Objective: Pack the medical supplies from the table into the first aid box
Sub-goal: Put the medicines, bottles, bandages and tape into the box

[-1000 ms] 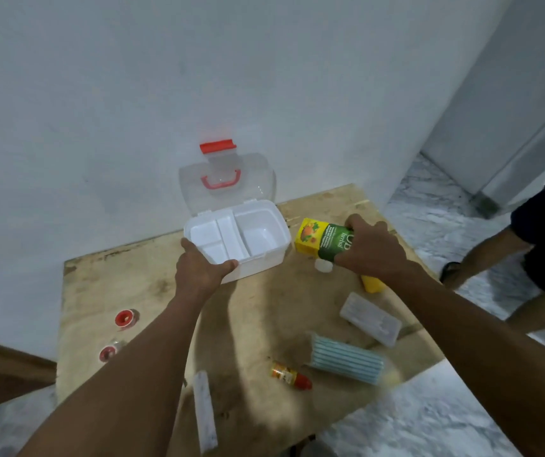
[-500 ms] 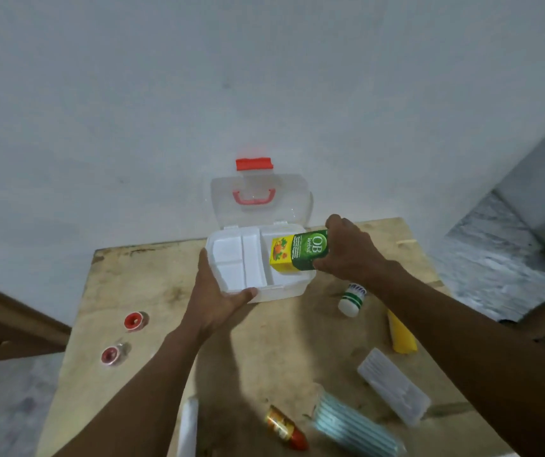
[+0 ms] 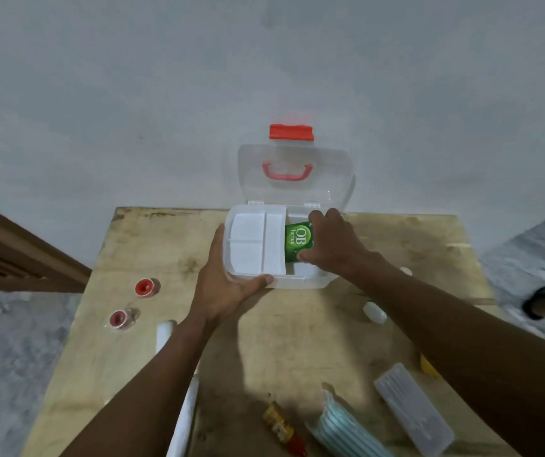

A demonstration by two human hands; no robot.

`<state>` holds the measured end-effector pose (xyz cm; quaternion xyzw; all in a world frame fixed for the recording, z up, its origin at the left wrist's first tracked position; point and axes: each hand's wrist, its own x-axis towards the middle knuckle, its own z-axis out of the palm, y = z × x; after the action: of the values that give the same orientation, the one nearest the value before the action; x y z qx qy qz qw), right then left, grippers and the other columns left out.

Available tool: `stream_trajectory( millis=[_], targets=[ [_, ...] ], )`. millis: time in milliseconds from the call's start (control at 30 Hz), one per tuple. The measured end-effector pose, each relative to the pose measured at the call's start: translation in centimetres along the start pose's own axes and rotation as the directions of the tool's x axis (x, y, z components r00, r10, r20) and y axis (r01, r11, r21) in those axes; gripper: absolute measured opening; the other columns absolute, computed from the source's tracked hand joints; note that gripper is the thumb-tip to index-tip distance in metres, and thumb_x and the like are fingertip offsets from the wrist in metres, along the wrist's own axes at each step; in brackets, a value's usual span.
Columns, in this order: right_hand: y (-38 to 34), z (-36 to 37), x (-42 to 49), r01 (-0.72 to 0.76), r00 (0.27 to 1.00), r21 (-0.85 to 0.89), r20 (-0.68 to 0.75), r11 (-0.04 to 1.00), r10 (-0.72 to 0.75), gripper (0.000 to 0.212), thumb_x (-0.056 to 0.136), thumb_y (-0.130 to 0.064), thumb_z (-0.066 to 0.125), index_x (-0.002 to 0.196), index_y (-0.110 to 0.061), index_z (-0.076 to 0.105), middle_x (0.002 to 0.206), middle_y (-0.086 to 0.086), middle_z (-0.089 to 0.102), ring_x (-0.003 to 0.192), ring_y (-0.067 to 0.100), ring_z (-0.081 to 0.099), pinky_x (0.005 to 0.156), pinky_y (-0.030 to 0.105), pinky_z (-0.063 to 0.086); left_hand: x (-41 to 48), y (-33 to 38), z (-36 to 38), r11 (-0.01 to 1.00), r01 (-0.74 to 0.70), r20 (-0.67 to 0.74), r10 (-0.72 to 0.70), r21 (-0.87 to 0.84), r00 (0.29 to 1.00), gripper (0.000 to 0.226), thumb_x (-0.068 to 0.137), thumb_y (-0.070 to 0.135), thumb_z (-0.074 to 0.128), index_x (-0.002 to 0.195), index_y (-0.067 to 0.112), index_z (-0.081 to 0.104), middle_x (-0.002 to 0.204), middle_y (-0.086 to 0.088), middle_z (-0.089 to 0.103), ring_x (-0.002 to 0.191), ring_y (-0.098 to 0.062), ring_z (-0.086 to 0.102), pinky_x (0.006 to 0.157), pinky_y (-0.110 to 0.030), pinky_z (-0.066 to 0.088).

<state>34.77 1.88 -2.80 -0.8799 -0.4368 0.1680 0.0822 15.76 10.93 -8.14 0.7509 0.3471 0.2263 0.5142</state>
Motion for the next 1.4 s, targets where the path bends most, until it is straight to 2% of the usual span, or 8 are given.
stream_trajectory(
  millis=[267, 467, 600, 767, 900, 1067, 1267, 1400],
  targets=[
    [-1.2, 3.6, 2.4, -0.025, 0.999, 0.105, 0.029, 0.994, 0.022, 0.047, 0.077, -0.029, 0.078, 0.113, -0.007, 0.057, 0.110, 0.013, 0.065, 0.099, 0.029, 0.063, 0.080, 0.034, 0.048, 0.2, -0.2, 0.2, 0.999, -0.033, -0.004, 0.033, 0.005, 0.999, 0.097, 0.063, 0.037, 0.091, 0.141, 0.033, 0.035, 0.125, 0.024, 0.054, 0.115, 0.006, 0.054, 0.082, -0.006, 0.049],
    [-1.2, 4.0, 2.2, -0.079, 0.996, 0.131, 0.039, 0.988, 0.075, 0.052, 0.078, -0.026, 0.080, 0.119, -0.007, 0.053, 0.114, 0.013, 0.065, 0.103, 0.028, 0.062, 0.089, 0.037, 0.051, 0.0, -0.2, 0.1, 1.000, 0.002, 0.007, -0.002, 0.014, 1.000, 0.097, 0.065, 0.039, 0.089, 0.142, 0.034, 0.031, 0.125, 0.027, 0.050, 0.115, 0.013, 0.049, 0.081, -0.001, 0.046],
    [-1.2, 2.2, 0.7, -0.098, 0.995, 0.134, -0.021, 0.986, 0.101, 0.057, 0.080, -0.021, 0.076, 0.127, -0.001, 0.050, 0.119, 0.016, 0.062, 0.110, 0.031, 0.059, 0.089, 0.036, 0.046, 0.0, -0.4, -0.2, 0.999, 0.025, 0.018, -0.025, 0.025, 1.000, 0.101, 0.064, 0.039, 0.090, 0.144, 0.037, 0.029, 0.126, 0.027, 0.052, 0.115, 0.010, 0.050, 0.082, -0.013, 0.050],
    [-0.3, -1.2, -3.9, -0.128, 0.970, 0.152, -0.185, 0.980, 0.156, 0.044, 0.085, -0.018, 0.067, 0.124, -0.002, 0.054, 0.115, 0.018, 0.064, 0.107, 0.034, 0.060, 0.088, 0.036, 0.046, -0.1, 0.0, -0.4, 0.999, 0.007, 0.038, -0.008, 0.033, 0.999, 0.097, 0.066, 0.033, 0.089, 0.143, 0.034, 0.030, 0.118, 0.031, 0.050, 0.105, 0.008, 0.053, 0.075, -0.006, 0.043],
    [0.9, -2.5, -9.3, -0.213, 0.919, 0.195, -0.291, 0.957, 0.264, 0.041, 0.087, -0.020, 0.063, 0.126, -0.010, 0.055, 0.117, 0.014, 0.063, 0.109, 0.032, 0.059, 0.089, 0.035, 0.045, -0.5, 0.2, -0.4, 0.999, -0.002, 0.059, 0.000, 0.042, 0.998, 0.102, 0.068, 0.035, 0.088, 0.147, 0.032, 0.025, 0.131, 0.018, 0.049, 0.116, -0.009, 0.048, 0.093, -0.028, 0.043],
    [3.1, 0.0, -16.2, -0.392, 0.896, 0.087, -0.189, 0.916, 0.402, 0.047, 0.086, -0.023, 0.063, 0.131, -0.010, 0.052, 0.126, 0.016, 0.060, 0.114, 0.033, 0.057, 0.096, 0.040, 0.045, -0.5, 0.3, -0.4, 0.995, 0.016, 0.056, -0.022, 0.101, 0.998, 0.106, 0.069, 0.039, 0.087, 0.150, 0.030, 0.019, 0.147, 0.001, 0.046, 0.132, -0.026, 0.046, 0.106, -0.042, 0.038],
    [4.3, 3.5, -23.1, -0.497, 0.861, 0.141, -0.039, 0.856, 0.506, 0.038, 0.084, -0.031, 0.069, 0.118, -0.015, 0.058, 0.120, 0.008, 0.062, 0.112, 0.028, 0.058, 0.087, 0.037, 0.047, -0.4, -0.2, -0.5, 0.992, 0.039, 0.056, -0.046, 0.121, 0.997, 0.109, 0.068, 0.044, 0.086, 0.152, 0.027, 0.018, 0.146, -0.001, 0.047, 0.132, -0.027, 0.046, 0.108, -0.038, 0.037],
    [3.1, 5.2, -24.8, -0.447, 0.889, 0.046, 0.133, 0.894, 0.438, 0.061, 0.077, -0.060, 0.069, 0.125, -0.023, 0.057, 0.130, 0.001, 0.057, 0.121, 0.023, 0.053, 0.094, 0.036, 0.045, -0.6, -0.3, -0.3, 0.993, 0.030, 0.041, -0.035, 0.118, 0.999, 0.106, 0.068, 0.045, 0.086, 0.150, 0.028, 0.022, 0.145, 0.002, 0.049, 0.131, -0.024, 0.047, 0.101, -0.028, 0.034]
  ],
)
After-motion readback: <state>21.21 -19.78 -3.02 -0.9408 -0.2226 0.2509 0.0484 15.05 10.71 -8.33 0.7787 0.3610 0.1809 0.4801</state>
